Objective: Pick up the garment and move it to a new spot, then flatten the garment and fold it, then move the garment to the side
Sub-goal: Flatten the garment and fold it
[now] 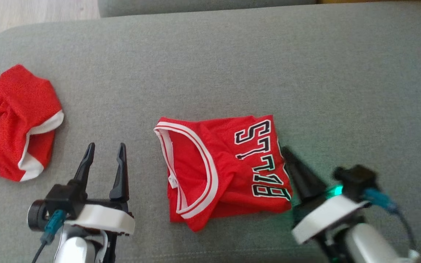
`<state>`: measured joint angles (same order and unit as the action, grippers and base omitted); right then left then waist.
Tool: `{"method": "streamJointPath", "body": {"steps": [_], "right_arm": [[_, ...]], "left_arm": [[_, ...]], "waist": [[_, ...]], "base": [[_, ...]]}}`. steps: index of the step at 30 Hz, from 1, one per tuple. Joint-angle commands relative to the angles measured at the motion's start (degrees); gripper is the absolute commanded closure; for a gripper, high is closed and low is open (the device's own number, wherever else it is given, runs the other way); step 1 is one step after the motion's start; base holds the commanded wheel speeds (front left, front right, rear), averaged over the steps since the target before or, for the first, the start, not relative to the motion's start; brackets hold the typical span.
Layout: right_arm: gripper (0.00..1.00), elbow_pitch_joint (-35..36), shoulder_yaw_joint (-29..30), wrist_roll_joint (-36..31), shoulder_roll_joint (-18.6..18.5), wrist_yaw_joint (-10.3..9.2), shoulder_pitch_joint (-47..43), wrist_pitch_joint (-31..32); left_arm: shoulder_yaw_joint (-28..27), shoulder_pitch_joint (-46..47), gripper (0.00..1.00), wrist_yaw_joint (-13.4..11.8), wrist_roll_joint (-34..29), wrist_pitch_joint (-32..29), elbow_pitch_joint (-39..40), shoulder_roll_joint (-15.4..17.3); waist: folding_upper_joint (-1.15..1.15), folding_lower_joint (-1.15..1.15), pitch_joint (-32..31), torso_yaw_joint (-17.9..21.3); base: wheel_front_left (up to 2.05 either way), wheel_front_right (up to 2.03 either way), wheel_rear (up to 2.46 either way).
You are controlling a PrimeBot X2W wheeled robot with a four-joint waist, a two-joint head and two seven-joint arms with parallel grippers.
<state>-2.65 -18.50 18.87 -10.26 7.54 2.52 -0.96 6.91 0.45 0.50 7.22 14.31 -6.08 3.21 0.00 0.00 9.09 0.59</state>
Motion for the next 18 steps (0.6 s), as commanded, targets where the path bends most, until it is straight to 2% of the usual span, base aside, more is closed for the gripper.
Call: {"method": "streamJointPath", "body": {"steps": [1, 8, 16, 18], "right_arm": [[1.00, 0.3, -4.8, 1.2, 0.0, -0.05, 3.0, -0.2], [1.00, -7.2, -16.5, 5.7, 0.2, -0.05, 6.9, -1.8], [1.00, -15.8, -27.4, 12.6, -0.5, -0.05, 11.1, -1.5], [1.00, -16.6, -28.4, 13.5, -0.6, -0.05, 11.4, -1.4]], "left_arm": [[-1.3, 3.1, 0.00, -0.1, 0.0, 0.7, 1.9, 0.6], [-0.7, 4.6, 0.00, -0.1, 0.4, 0.7, 1.7, 0.3], [-0.4, 5.5, 0.00, -0.3, 0.7, 0.7, 1.5, 0.1], [-0.3, 5.5, 0.00, -0.3, 0.7, 0.7, 1.5, 0.1]], "waist": [[0.00, 0.00, 0.7, -0.6], [0.00, 0.00, 2.3, -1.9], [0.00, 0.00, 3.4, -2.4], [0.00, 0.00, 3.5, -2.4]], "base": [[0.00, 0.00, 0.00], [0.00, 0.00, 0.00], [0.00, 0.00, 0.00], [0.00, 0.00, 0.00]]}}
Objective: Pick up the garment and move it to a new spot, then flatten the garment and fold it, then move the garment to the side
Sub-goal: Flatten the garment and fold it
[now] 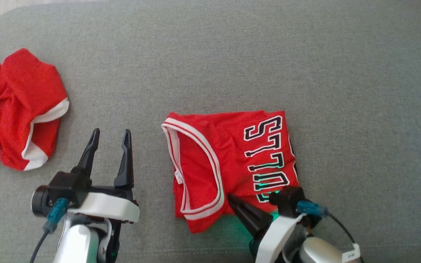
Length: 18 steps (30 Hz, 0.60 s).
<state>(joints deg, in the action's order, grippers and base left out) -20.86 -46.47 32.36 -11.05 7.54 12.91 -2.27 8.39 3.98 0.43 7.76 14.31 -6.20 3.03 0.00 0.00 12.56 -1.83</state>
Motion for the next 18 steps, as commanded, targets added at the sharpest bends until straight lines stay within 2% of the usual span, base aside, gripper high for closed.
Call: {"method": "streamJointPath", "body": {"steps": [1, 12, 15, 18], "right_arm": [[1.00, 1.0, -1.4, 0.8, 0.0, -0.05, 1.3, 0.2], [1.00, 0.0, -7.5, 8.4, -1.9, -0.05, 3.4, 0.6], [1.00, 2.6, -10.1, 10.0, -3.6, -0.05, 4.8, 0.0], [1.00, 4.8, -9.8, 10.7, -6.2, -0.05, 5.9, -0.6]], "left_arm": [[-1.8, 2.0, 0.00, -0.2, 0.2, 0.7, 1.6, 0.2], [-1.6, 2.1, 0.00, -0.3, 0.3, 0.7, 1.5, 0.1], [-1.7, 2.0, 0.00, -0.2, 0.3, 0.7, 1.4, 0.1], [-2.0, 1.6, 0.00, -0.3, 0.2, 0.7, 1.3, 0.0]], "waist": [[0.00, 0.00, 0.1, 0.0], [0.00, 0.00, 0.3, 0.3], [0.00, 0.00, -0.1, 0.5], [0.00, 0.00, -0.7, 1.0]], "base": [[0.00, 0.00, 0.00], [0.00, 0.00, 0.00], [0.00, 0.00, 0.00], [0.00, 0.00, 0.00]]}}
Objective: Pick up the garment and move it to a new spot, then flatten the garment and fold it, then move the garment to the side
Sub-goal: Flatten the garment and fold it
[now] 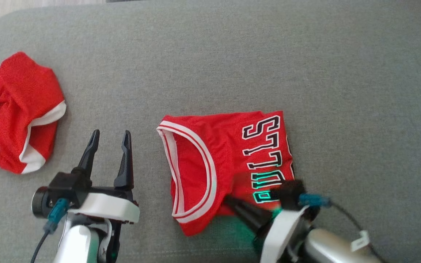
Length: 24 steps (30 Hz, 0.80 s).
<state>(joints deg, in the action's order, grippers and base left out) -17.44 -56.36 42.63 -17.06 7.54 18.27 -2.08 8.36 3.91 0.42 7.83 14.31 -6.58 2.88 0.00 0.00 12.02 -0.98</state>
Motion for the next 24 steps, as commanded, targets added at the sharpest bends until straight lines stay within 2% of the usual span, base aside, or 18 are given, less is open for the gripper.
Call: {"method": "streamJointPath", "body": {"steps": [1, 7, 8, 9, 10, 17, 24], "right_arm": [[1.00, 1.9, 0.8, 0.3, -1.1, -0.05, 0.6, -0.8], [0.98, 5.9, 7.5, -0.6, -5.2, -0.05, -1.4, 1.6], [0.68, 6.7, 9.4, -1.1, -5.7, -0.05, -1.9, 1.6], [0.10, 7.5, 11.6, -1.6, -5.9, -0.05, -2.6, 1.2], [0.00, 8.2, 14.3, -2.4, -5.9, -0.05, -3.2, 0.5], [0.00, 12.0, 34.7, -11.4, -0.1, -0.05, -8.2, -3.6], [0.00, 18.0, 46.4, -22.4, 4.8, -0.05, -12.5, -3.3]], "left_arm": [[-2.1, 1.5, 0.00, -0.3, 0.1, 0.7, 1.6, 0.2], [-2.8, 0.7, 0.00, -0.1, 0.0, 0.7, 1.3, 0.6], [-2.9, 0.5, 0.00, -0.1, -0.1, 0.7, 1.2, 0.6], [-2.9, 0.4, 0.00, -0.1, -0.1, 0.7, 1.3, 0.6], [-3.0, 0.2, 0.00, -0.1, -0.2, 0.7, 1.3, 0.7], [-3.5, -1.2, 0.00, -0.5, -0.4, 0.7, 1.5, 0.9], [-4.1, -2.3, 0.00, -1.0, -0.4, 0.7, 2.1, 1.8]], "waist": [[0.00, 0.00, -0.4, 0.3], [0.00, 0.00, -2.2, 1.4], [0.00, 0.00, -2.5, 1.6], [0.00, 0.00, -2.8, 1.7], [0.00, 0.00, -3.2, 1.9], [0.00, 0.00, -5.3, 2.7], [0.00, 0.00, -7.0, 2.7]], "base": [[0.00, 0.00, 0.00], [0.00, 0.00, 0.00], [0.00, 0.00, 0.00], [0.00, 0.00, 0.00], [0.00, 0.00, 0.00], [0.00, 0.00, 0.00], [0.00, 0.00, 0.00]]}}
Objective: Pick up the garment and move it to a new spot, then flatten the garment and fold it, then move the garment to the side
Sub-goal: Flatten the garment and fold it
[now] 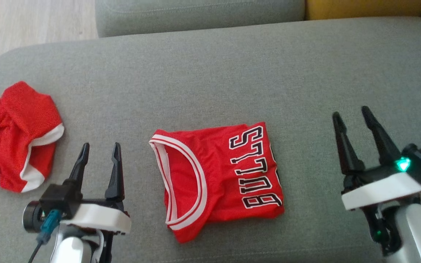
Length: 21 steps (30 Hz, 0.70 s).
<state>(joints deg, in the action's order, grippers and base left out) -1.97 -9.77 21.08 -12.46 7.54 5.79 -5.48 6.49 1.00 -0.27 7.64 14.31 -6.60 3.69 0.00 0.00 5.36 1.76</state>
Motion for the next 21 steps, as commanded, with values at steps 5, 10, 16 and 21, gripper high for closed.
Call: {"method": "streamJointPath", "body": {"steps": [5, 10, 16, 21], "right_arm": [[0.00, 5.0, 2.9, -4.3, 1.9, -0.05, -2.6, 1.1], [0.00, 7.0, 4.6, -6.3, 3.3, -0.05, -5.5, 1.9], [0.00, 8.1, 5.6, -7.3, 4.3, -0.05, -7.9, 2.9], [0.00, 8.2, 5.8, -7.7, 4.8, -0.05, -9.2, 3.6]], "left_arm": [[-2.4, -0.7, 0.00, -0.8, 0.0, 0.5, 2.8, 1.3], [-2.2, -2.7, 0.00, -1.0, 0.2, -0.2, 3.6, 1.5], [-1.9, -3.9, 0.00, -1.1, 0.8, -0.8, 3.7, 1.6], [-1.7, -4.9, 0.00, -1.2, 1.1, -1.1, 3.7, 1.8]], "waist": [[0.00, 0.00, -1.2, -0.2], [0.00, 0.00, -2.4, -0.3], [0.00, 0.00, -3.6, -0.4], [0.00, 0.00, -4.8, -0.5]], "base": [[0.00, 0.00, 0.00], [0.00, 0.00, 0.00], [0.00, 0.00, 0.00], [0.00, 0.00, 0.00]]}}
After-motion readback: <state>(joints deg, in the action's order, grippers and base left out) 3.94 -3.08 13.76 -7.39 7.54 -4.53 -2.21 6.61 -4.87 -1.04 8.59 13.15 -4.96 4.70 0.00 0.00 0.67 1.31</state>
